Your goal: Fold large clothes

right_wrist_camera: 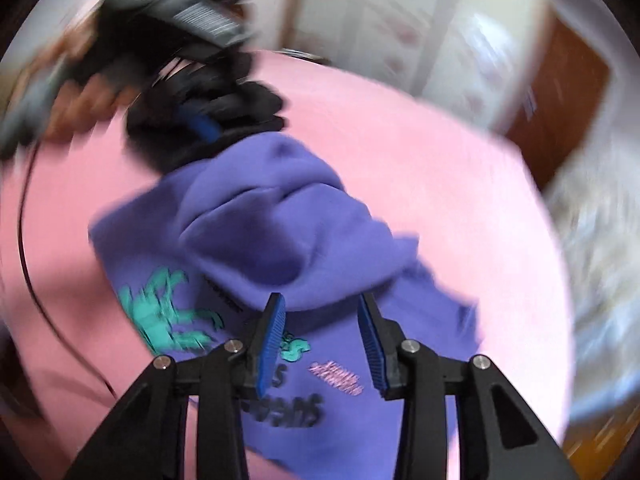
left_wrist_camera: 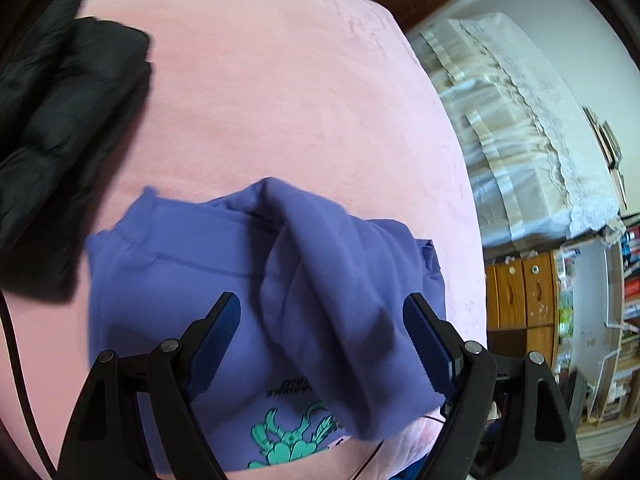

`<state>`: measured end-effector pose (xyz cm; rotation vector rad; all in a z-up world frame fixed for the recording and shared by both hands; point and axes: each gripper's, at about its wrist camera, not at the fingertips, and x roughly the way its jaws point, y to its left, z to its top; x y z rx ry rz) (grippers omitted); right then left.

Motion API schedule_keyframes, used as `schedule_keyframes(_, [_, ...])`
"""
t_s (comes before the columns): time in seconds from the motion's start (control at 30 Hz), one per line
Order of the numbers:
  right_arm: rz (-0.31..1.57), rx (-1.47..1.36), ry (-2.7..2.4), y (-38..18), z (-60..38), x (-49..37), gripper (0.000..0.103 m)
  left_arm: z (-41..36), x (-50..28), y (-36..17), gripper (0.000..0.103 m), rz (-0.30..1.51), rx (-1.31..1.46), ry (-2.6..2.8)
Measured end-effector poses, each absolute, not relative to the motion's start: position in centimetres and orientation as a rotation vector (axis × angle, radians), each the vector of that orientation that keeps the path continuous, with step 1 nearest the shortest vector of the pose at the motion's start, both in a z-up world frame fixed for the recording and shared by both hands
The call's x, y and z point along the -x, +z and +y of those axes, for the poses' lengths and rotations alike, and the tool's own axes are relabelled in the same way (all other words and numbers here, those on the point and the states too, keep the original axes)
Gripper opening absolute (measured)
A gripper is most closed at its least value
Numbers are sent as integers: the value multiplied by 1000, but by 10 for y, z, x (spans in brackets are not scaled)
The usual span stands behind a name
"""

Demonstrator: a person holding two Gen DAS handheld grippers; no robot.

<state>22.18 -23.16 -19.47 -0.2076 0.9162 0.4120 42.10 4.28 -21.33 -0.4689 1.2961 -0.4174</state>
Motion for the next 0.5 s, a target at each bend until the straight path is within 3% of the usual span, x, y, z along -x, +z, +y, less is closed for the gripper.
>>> schedule_keyframes(0.3, [1141,-328,310,-237,-261,-293,39,14,-472,-268,74,1432,515,-475])
schedule_keyframes(0.37, [1160,-362,303,-244,-255,-306,40,12,-481,-275,63,1454,527,-476])
schedule_keyframes(0.47, [1176,-360,301,-251,-249,-320,41,13,-486,-282,32,1472,539,-469])
schedule_keyframes(0.5, [1185,-361,301,-253,-247,-322,41,14,-487,-283,16,1472,535,-453])
